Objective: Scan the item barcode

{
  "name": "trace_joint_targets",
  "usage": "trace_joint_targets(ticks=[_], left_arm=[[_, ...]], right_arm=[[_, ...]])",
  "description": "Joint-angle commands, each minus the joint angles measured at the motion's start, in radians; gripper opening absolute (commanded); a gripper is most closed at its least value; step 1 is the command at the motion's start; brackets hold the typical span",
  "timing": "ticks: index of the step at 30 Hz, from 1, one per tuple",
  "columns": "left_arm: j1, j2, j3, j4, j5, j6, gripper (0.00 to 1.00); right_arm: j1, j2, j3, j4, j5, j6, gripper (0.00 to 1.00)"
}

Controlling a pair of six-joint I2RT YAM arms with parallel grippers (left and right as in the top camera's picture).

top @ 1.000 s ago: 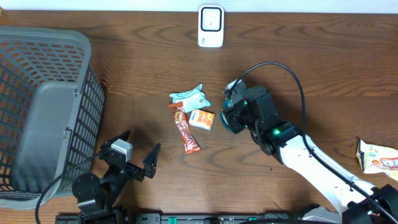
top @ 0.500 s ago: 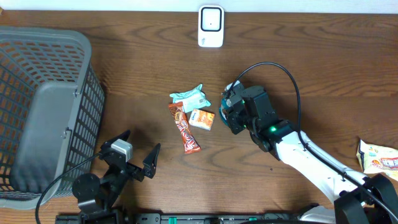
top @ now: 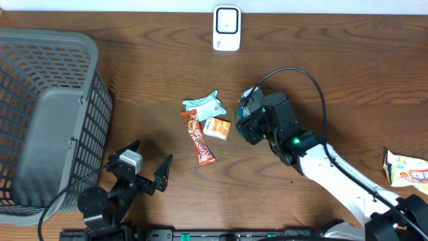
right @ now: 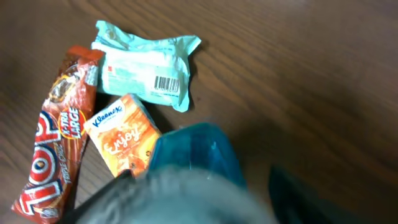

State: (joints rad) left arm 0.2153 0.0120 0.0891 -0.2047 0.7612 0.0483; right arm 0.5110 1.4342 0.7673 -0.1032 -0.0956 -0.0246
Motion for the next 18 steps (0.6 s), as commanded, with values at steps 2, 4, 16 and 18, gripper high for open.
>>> trace_joint_targets(ticks=[2, 4, 16, 18], left_arm=[[0.002, -0.001, -0.016, -0.023, 0.013, -0.005, 0.98], [0.002, -0.001, -0.016, -0.023, 0.013, -0.005, 0.98], [0.002, -0.001, -0.016, -0.023, 0.013, -0.005, 0.98], [0.002, -0.001, -0.016, -0.023, 0.013, -0.005, 0.98]], right_arm=[[-0.003, -0.017, 0.005, 0.012, 0.011, 0.002, 0.72], [-0.003, -0.017, 0.005, 0.019, 0.011, 0.001, 0.74], [-0.004, -0.005, 0.005, 0.025, 0.037, 0.001, 0.6], [-0.004, 0.006, 0.005, 0.025, 0.036, 0.001, 0.52]])
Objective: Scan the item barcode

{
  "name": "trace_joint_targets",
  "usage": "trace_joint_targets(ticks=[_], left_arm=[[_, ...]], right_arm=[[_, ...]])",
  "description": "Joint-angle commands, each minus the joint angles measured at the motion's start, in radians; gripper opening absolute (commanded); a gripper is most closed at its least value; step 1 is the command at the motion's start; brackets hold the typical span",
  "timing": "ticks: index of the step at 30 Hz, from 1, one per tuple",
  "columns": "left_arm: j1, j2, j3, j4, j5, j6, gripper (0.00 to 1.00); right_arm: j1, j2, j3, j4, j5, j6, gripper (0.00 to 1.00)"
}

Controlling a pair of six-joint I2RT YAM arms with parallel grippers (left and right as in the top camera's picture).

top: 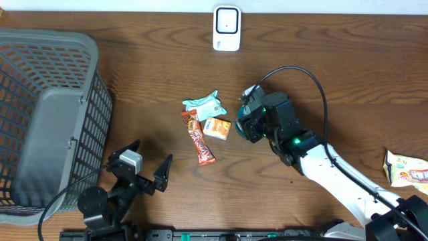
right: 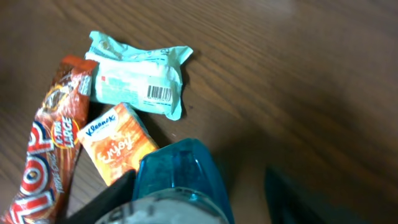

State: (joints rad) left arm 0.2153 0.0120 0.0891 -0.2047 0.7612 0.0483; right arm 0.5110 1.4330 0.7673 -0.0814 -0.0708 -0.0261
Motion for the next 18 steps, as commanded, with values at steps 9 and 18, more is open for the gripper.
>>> trace_joint_targets(ticks=[9, 18], left_arm=[[0.002, -0.001, -0.016, -0.023, 0.013, -0.005, 0.98], [0.002, -0.001, -0.016, -0.023, 0.013, -0.005, 0.98]], right_arm=[[-0.006, 0.045, 0.005, 0.01, -0.056, 0.003, 0.21], [-0.061, 0.006, 0.027, -0.014, -0.255, 0.034, 0.1]])
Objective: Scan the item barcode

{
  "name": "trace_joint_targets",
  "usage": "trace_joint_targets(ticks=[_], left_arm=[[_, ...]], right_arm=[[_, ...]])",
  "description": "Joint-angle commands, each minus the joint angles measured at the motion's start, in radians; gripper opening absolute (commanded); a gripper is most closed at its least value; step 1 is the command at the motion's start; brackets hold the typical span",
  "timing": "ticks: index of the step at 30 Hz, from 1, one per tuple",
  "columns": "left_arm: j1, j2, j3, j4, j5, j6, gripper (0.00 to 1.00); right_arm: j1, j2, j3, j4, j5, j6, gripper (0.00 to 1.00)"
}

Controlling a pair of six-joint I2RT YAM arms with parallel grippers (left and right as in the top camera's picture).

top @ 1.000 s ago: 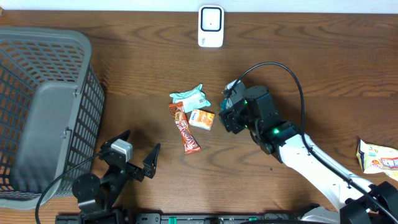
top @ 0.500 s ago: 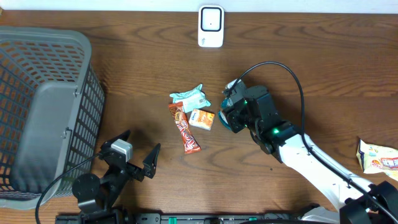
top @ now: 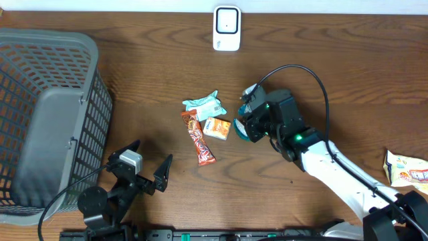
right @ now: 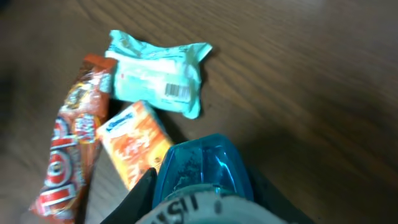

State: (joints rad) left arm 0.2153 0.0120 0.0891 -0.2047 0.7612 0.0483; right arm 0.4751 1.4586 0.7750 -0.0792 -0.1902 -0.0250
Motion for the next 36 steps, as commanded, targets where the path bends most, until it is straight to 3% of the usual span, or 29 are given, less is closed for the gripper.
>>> trace_joint_targets(ticks=[1, 9, 15, 24, 30, 36], left_arm=[[0.002, -0.001, -0.016, -0.023, 0.013, -0.005, 0.98], [0.002, -0.001, -0.016, -0.023, 0.013, -0.005, 0.98], [0.002, -0.001, -0.016, -0.023, 0.013, -0.005, 0.98], [0.002, -0.001, -0.016, -0.023, 0.013, -0.005, 0.98], [0.002, -0.001, -0.016, -0.023, 0.013, -0.005, 0.98], [0.002, -0.001, -0.016, -0.023, 0.013, -0.005, 0.98]], right_arm=[[-0.051, -0.051, 0.024, -0.018, -0.278, 0.032, 0.12], [-0.181, -0.186, 0.024, -0.016, -0.848, 0.106, 0.14], [-0.226, -0.218, 0.024, -0.015, -1.084, 0.106, 0.15], [-0.226, -0.218, 0.024, 0.006, -1.052, 0.099, 0.18], [-0.225, -0.218, 0.024, 0.039, -0.83, 0.095, 0.17], [-0.225, -0.217, 0.024, 0.078, -0.667, 0.093, 0.24]])
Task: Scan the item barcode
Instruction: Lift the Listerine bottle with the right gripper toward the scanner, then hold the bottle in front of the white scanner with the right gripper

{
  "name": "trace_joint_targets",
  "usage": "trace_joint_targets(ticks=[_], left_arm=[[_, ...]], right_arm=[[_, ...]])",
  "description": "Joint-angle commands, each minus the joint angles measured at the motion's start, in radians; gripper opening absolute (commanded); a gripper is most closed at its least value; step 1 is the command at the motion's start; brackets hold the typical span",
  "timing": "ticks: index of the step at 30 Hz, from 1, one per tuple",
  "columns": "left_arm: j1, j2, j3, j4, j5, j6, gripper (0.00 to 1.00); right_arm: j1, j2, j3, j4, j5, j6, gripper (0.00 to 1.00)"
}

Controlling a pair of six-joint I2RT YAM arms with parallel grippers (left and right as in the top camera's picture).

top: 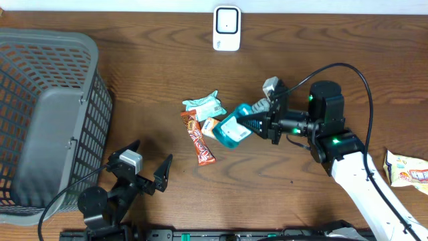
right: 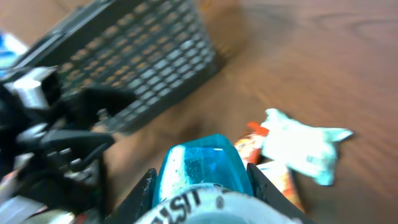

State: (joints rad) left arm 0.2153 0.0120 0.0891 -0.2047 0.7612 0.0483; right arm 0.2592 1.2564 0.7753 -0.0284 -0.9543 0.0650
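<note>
A small teal bottle with a white label is held level above the table, its blue end pointing left. My right gripper is shut on it, one dark finger on each side. The white scanner stands at the table's far edge, well behind the bottle. No barcode shows on the bottle in either view. My left gripper rests open near the front left, with nothing in it.
A mint packet, an orange tissue pack and a brown chocolate bar lie just left of the bottle. A grey mesh basket fills the left side. A snack bag lies at the right edge.
My right gripper was low beside the tissue pack with the bottle in it. Now it is further right and higher, turned to face left towards the basket, bottle still held.
The right gripper stood low by the three packets with the teal bottle between its fingers, the fingers seeming wider apart at first. By 1.2 s ago they were tight on it. Now the bottle is held above the table. The left arm has stayed still.
</note>
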Motion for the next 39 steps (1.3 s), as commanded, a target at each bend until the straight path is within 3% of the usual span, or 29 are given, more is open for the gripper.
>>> trace_joint_targets(ticks=[1, 5, 11, 21, 39], left_arm=[[0.002, -0.001, -0.016, -0.023, 0.013, -0.005, 0.98], [0.002, -0.001, -0.016, -0.023, 0.013, -0.005, 0.98], [0.002, -0.001, -0.016, -0.023, 0.013, -0.005, 0.98], [0.002, -0.001, -0.016, -0.023, 0.013, -0.005, 0.98], [0.002, -0.001, -0.016, -0.023, 0.013, -0.005, 0.98]], right_arm=[[-0.009, -0.015, 0.023, 0.033, 0.118, -0.004, 0.25], [0.0, -0.014, 0.023, 0.04, 0.245, -0.039, 0.31], [0.066, 0.005, 0.023, 0.079, 0.415, -0.072, 0.26], [0.169, 0.148, 0.049, 0.285, 0.673, -0.154, 0.24], [0.181, 0.657, 0.627, 0.245, 1.192, -0.536, 0.24]])
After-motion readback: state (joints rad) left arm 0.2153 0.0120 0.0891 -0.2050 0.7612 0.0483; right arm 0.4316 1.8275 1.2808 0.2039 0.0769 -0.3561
